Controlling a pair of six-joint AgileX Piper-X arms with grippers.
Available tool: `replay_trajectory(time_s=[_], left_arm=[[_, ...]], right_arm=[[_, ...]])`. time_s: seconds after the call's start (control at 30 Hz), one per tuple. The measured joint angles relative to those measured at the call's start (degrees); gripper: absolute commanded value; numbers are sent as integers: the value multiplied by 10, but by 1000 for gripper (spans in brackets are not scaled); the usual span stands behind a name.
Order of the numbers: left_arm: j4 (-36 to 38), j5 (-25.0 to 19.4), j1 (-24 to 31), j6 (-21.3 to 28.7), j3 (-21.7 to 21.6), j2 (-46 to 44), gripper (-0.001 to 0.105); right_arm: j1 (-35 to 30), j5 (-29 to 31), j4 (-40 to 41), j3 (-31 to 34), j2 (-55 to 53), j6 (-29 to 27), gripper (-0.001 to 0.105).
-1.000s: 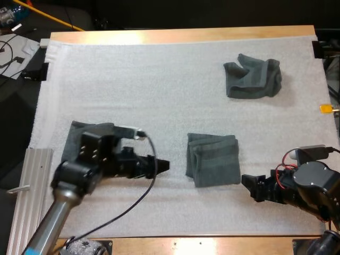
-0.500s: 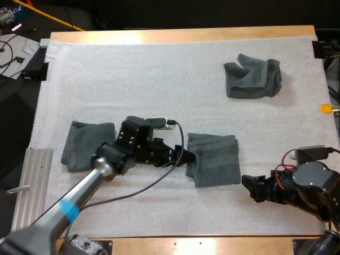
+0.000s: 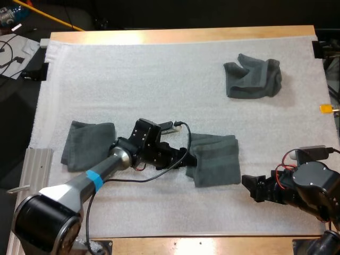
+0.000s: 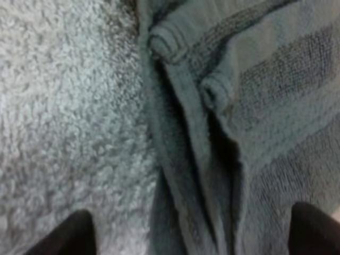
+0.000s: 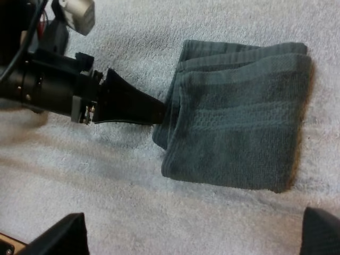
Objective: Pick towel from pile, fold and stack
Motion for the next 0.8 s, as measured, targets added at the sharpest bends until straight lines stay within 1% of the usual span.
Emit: replay_trajectory(time_s=[0.17, 0.37, 0.73, 0.8], left_arm=[[-9, 14, 0, -10, -3, 12, 71], [-11, 18, -9, -27, -8, 23, 71], [-20, 18, -86, -83, -51, 53, 71], [-21, 18, -97, -90, -59, 60, 68]], right_arm=[[0, 1, 0, 0, 0, 2, 77], [0, 0, 0, 0, 0, 2, 77], [0, 0, 0, 0, 0, 2, 77], [0, 0, 0, 0, 0, 2, 77]])
